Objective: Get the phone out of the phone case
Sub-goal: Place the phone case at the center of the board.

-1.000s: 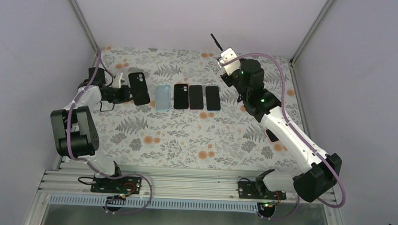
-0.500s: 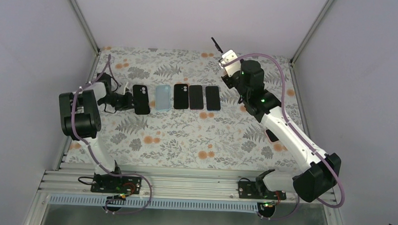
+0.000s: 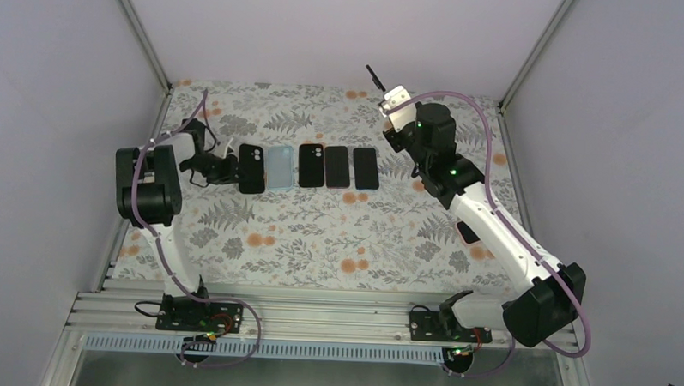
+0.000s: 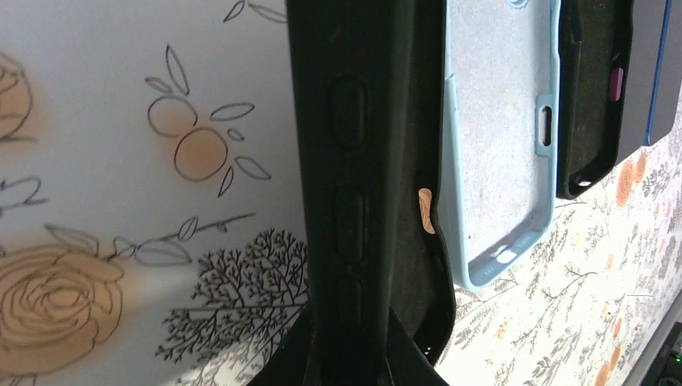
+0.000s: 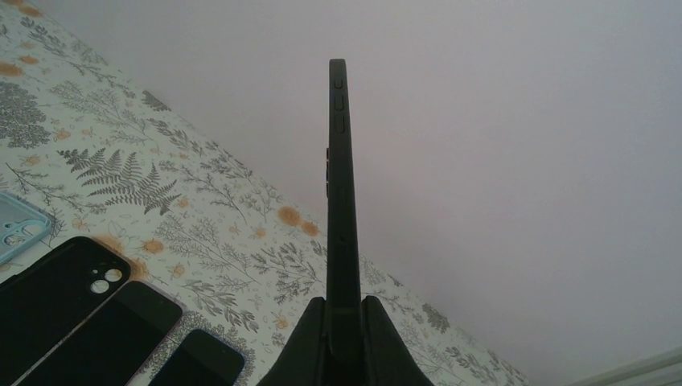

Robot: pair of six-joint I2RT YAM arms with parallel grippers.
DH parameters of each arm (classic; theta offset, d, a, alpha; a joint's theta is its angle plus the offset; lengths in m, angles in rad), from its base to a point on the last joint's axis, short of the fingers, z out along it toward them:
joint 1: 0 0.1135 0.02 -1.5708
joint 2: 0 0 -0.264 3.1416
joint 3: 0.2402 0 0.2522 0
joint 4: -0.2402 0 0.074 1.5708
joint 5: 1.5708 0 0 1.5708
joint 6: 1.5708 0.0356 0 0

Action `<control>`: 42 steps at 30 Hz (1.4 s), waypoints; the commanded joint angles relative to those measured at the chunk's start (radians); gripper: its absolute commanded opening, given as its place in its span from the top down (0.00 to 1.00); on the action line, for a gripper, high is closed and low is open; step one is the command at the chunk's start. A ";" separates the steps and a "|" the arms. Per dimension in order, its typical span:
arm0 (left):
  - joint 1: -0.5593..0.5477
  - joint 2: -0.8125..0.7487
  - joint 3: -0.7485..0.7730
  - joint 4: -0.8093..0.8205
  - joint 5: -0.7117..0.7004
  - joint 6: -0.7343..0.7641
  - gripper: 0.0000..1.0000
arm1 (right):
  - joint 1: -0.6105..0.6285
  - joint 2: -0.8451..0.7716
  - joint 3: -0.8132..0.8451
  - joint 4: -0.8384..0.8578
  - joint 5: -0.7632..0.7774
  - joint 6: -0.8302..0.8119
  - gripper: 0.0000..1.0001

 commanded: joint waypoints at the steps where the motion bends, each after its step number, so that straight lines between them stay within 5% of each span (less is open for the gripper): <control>1: -0.029 0.049 0.035 0.031 -0.103 0.011 0.98 | -0.012 -0.032 -0.007 0.056 -0.008 0.027 0.96; 16: -0.056 0.117 0.099 0.022 -0.165 -0.001 0.97 | -0.020 -0.034 -0.014 0.052 -0.022 0.034 0.96; 34: -0.051 -0.091 0.078 0.088 -0.340 -0.055 0.22 | -0.019 -0.034 0.030 0.034 -0.062 0.023 0.96; 39: -0.028 -0.259 0.138 0.145 -0.193 -0.136 0.02 | -0.009 -0.006 0.087 0.037 -0.064 -0.008 0.96; 42: -0.030 -0.343 0.166 0.212 -0.113 -0.170 0.00 | 0.001 0.012 0.126 0.052 -0.054 -0.048 0.96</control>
